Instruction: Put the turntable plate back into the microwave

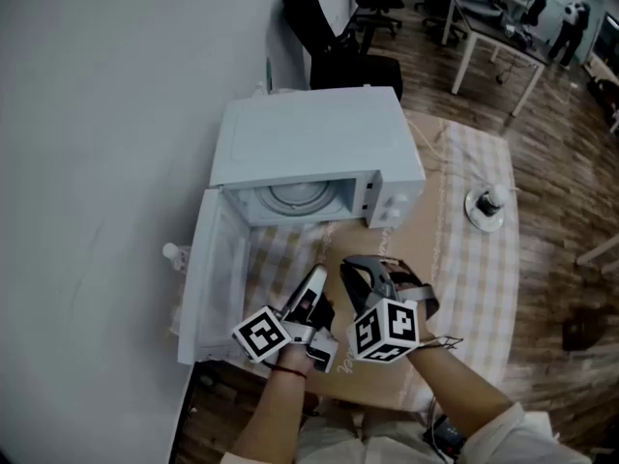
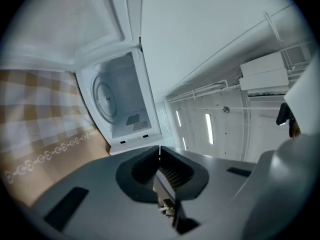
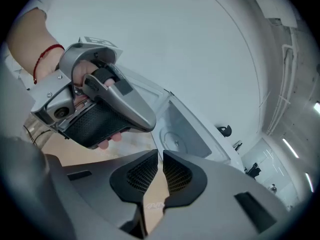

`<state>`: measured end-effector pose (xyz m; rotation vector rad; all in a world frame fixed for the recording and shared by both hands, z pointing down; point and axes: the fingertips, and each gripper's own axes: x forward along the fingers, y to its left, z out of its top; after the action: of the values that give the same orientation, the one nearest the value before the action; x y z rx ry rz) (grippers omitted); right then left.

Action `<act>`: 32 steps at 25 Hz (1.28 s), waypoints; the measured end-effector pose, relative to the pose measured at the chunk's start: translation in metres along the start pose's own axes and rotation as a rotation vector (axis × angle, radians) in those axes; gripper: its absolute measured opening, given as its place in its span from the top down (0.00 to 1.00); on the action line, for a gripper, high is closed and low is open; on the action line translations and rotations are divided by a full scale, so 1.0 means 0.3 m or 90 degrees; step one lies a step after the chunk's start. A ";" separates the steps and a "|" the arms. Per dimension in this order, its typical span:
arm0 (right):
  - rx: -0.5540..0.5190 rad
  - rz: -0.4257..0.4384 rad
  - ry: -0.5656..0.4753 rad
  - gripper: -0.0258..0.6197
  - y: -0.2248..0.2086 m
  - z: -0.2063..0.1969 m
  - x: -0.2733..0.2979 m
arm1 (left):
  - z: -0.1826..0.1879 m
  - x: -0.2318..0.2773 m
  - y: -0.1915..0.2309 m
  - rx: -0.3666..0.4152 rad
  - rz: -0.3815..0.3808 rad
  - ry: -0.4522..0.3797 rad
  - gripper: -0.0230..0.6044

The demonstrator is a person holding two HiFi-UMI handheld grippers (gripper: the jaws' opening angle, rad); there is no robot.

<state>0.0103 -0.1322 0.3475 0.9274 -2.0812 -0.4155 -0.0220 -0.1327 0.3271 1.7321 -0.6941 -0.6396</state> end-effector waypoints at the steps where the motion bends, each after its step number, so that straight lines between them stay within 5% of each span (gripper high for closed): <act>1: 0.006 -0.001 -0.008 0.88 -0.002 0.008 -0.025 | -0.011 -0.015 -0.010 0.010 0.006 0.002 0.95; 4: 0.027 -0.004 -0.034 0.88 -0.009 0.029 -0.100 | -0.029 -0.060 -0.044 0.060 0.014 0.003 0.95; 17: 0.146 -0.043 -0.164 0.88 -0.058 0.169 -0.362 | -0.106 -0.091 -0.388 0.350 -0.117 0.085 0.95; 24: 0.224 -0.060 -0.261 0.88 -0.102 0.253 -0.483 | -0.116 -0.130 -0.552 0.461 -0.179 0.083 0.95; 32: 0.341 -0.006 -0.382 0.89 -0.155 0.292 -0.583 | -0.142 -0.113 -0.651 0.623 -0.209 0.079 0.96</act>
<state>0.0354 -0.0372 0.1721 1.2246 -2.8191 -0.1391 0.0113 -0.0377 0.1511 2.8067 -0.6861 -0.4121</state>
